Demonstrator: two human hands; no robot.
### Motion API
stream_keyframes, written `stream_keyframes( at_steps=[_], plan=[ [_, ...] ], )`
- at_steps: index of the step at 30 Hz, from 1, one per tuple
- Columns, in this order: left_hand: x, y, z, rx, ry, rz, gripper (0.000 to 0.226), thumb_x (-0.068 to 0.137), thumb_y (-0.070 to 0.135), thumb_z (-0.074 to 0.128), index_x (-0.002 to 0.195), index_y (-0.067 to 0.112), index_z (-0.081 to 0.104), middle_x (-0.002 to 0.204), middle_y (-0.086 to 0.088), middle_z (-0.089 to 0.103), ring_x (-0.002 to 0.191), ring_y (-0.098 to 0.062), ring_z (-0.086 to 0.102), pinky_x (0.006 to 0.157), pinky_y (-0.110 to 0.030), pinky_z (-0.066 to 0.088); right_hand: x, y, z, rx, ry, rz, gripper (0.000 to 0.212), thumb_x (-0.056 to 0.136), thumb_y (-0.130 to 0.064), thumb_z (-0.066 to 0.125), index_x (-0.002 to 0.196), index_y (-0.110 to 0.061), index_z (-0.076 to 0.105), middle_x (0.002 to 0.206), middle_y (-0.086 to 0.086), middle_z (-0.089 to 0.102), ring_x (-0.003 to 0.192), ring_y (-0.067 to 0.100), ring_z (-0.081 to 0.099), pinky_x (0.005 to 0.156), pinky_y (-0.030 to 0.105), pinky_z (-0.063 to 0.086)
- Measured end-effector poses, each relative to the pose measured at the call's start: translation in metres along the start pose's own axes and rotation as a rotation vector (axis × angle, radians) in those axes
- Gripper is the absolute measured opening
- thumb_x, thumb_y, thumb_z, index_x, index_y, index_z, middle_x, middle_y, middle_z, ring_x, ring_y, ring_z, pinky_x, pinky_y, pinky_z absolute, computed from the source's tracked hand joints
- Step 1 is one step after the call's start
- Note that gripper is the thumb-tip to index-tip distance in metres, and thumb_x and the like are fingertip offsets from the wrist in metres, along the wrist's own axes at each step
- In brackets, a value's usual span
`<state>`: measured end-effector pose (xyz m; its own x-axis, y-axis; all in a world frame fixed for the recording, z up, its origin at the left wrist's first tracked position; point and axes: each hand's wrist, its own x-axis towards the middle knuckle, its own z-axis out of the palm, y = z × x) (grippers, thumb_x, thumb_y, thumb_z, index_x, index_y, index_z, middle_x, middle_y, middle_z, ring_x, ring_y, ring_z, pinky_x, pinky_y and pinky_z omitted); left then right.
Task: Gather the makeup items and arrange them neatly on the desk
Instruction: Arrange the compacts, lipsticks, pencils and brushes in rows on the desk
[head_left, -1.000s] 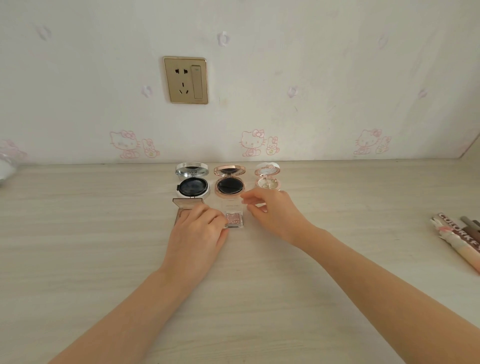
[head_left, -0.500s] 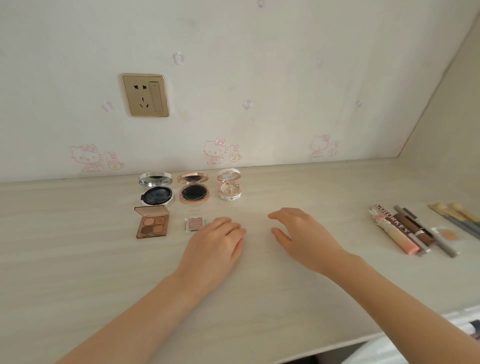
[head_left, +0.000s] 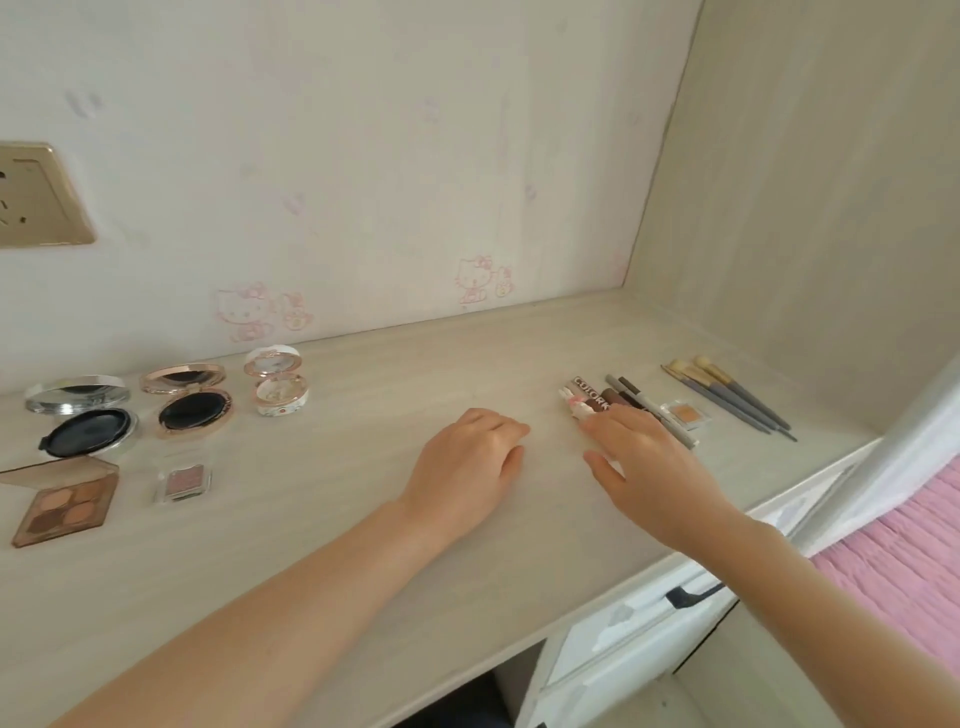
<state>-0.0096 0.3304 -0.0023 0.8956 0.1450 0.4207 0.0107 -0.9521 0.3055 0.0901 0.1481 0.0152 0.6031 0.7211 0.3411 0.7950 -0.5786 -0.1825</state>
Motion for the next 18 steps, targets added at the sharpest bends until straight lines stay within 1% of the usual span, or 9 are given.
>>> stream_keyframes(
  at_steps=[2, 3, 4, 8, 10, 12, 15, 18],
  plan=[
    [0.022, 0.012, 0.011, -0.021, -0.022, 0.031, 0.032, 0.099, 0.024, 0.045, 0.127, 0.020, 0.060, 0.125, 0.005, 0.061, 0.123, -0.015, 0.045, 0.095, -0.033, 0.044, -0.004, 0.022, -0.006, -0.016, 0.040, 0.034, 0.027, 0.091, -0.020, 0.058, 0.118, -0.016, 0.063, 0.111, 0.000, 0.064, 0.112, 0.023, 0.054, 0.087, 0.028, 0.045],
    [0.034, 0.018, 0.016, -0.025, -0.029, 0.048, 0.032, 0.098, 0.024, 0.045, 0.125, 0.020, 0.061, 0.123, 0.005, 0.062, 0.121, -0.015, 0.046, 0.093, -0.035, 0.045, -0.006, 0.032, -0.010, -0.025, 0.043, 0.071, 0.024, 0.092, -0.021, 0.057, 0.114, -0.015, 0.065, 0.110, 0.000, 0.064, 0.111, 0.022, 0.054, 0.086, 0.027, 0.044],
    [0.046, 0.023, 0.020, -0.030, -0.029, 0.061, 0.031, 0.098, 0.024, 0.045, 0.124, 0.021, 0.062, 0.120, 0.006, 0.063, 0.119, -0.016, 0.046, 0.091, -0.036, 0.046, -0.007, 0.044, -0.013, -0.029, 0.040, 0.111, 0.024, 0.092, -0.021, 0.056, 0.114, -0.015, 0.065, 0.111, 0.000, 0.064, 0.112, 0.022, 0.054, 0.088, 0.028, 0.043],
    [0.089, 0.047, 0.036, -0.075, -0.027, 0.067, 0.029, 0.097, 0.025, 0.047, 0.120, 0.022, 0.064, 0.115, 0.006, 0.064, 0.117, -0.015, 0.045, 0.089, -0.033, 0.046, -0.006, 0.087, -0.019, -0.035, 0.029, 0.246, 0.030, 0.095, -0.024, 0.051, 0.122, -0.018, 0.061, 0.125, -0.001, 0.060, 0.122, 0.021, 0.048, 0.100, 0.034, 0.040],
    [0.107, 0.056, 0.047, -0.089, -0.054, 0.072, 0.028, 0.096, 0.025, 0.048, 0.117, 0.021, 0.065, 0.114, 0.004, 0.064, 0.116, -0.017, 0.045, 0.088, -0.035, 0.047, -0.003, 0.104, -0.020, -0.034, 0.027, 0.303, 0.030, 0.095, -0.025, 0.049, 0.123, -0.018, 0.060, 0.127, -0.001, 0.060, 0.124, 0.022, 0.047, 0.101, 0.036, 0.041],
    [0.122, 0.064, 0.059, -0.087, -0.091, 0.078, 0.028, 0.095, 0.026, 0.048, 0.116, 0.020, 0.066, 0.114, 0.002, 0.064, 0.115, -0.018, 0.045, 0.088, -0.038, 0.047, 0.002, 0.117, -0.020, -0.040, 0.029, 0.362, 0.033, 0.095, -0.026, 0.049, 0.125, -0.015, 0.059, 0.128, 0.002, 0.060, 0.123, 0.024, 0.047, 0.099, 0.040, 0.044],
    [0.139, 0.074, 0.073, -0.095, -0.142, 0.095, 0.031, 0.096, 0.027, 0.048, 0.121, 0.017, 0.063, 0.119, 0.001, 0.063, 0.121, -0.018, 0.042, 0.091, -0.035, 0.045, 0.010, 0.127, -0.019, -0.058, -0.006, 0.430, 0.037, 0.096, -0.031, 0.049, 0.128, -0.013, 0.057, 0.129, 0.006, 0.058, 0.122, 0.028, 0.048, 0.097, 0.044, 0.045],
    [0.152, 0.081, 0.083, -0.119, -0.227, 0.104, 0.037, 0.097, 0.029, 0.049, 0.128, 0.013, 0.058, 0.127, -0.003, 0.060, 0.129, -0.019, 0.037, 0.098, -0.039, 0.042, 0.017, 0.135, -0.013, -0.045, -0.059, 0.477, 0.040, 0.096, -0.035, 0.047, 0.127, -0.012, 0.057, 0.130, 0.009, 0.056, 0.121, 0.028, 0.049, 0.094, 0.042, 0.048]
  ],
)
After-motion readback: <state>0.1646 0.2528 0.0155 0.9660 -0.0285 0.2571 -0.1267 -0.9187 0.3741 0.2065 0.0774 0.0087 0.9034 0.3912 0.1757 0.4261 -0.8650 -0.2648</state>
